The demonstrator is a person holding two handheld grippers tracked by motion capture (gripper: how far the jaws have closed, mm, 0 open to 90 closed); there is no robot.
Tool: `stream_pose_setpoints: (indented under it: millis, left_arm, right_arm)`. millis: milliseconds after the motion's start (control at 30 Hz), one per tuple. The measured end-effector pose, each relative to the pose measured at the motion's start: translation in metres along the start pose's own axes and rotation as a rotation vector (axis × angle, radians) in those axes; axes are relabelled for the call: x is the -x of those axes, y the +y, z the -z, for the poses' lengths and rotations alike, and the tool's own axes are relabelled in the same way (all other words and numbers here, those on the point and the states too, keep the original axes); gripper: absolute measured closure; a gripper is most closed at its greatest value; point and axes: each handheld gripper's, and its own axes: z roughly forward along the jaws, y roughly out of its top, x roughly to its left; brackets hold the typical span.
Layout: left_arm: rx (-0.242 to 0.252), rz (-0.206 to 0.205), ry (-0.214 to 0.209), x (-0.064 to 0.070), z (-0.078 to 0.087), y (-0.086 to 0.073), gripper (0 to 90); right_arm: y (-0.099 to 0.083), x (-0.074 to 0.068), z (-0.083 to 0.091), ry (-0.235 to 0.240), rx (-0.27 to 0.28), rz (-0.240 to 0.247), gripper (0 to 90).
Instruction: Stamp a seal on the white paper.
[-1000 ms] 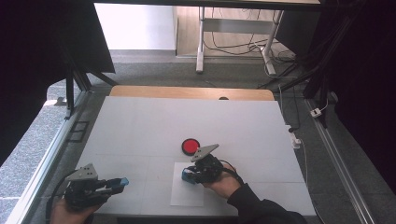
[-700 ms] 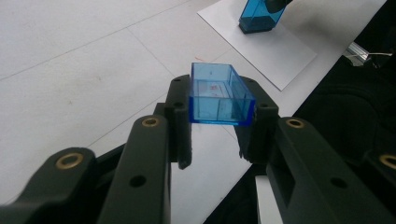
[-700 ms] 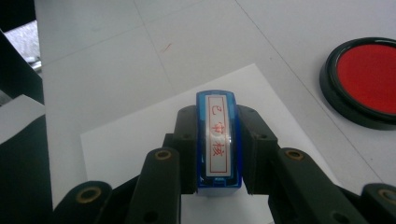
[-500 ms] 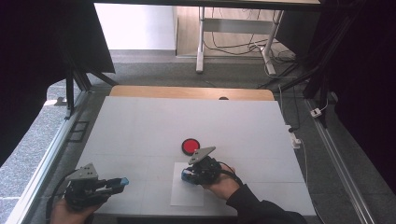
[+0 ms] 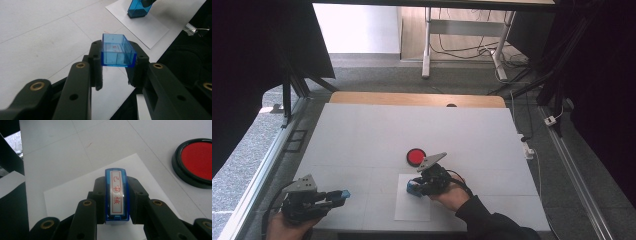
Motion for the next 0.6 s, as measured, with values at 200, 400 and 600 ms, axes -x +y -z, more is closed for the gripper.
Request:
stream_pose_setpoints:
  millis: [200, 400, 600]
  left_arm:
    - [0.002, 0.002, -0.001, 0.0000, 0.0003, -0.0001, 68.2]
    - [0.005, 0.001, -0.002, -0.0002, 0.0005, -0.0003, 68.2]
    - [0.006, -0.001, -0.003, -0.0001, 0.0008, -0.0004, 68.2]
  right_arm:
    - [0.0022, -0.0039, -0.0004, -0.018, -0.012, 0.059, 71.2]
    - [0.0043, -0.0070, -0.0003, -0.032, -0.025, 0.083, 71.1]
    - [0.0049, -0.0067, 0.0003, -0.019, -0.013, 0.066, 71.1]
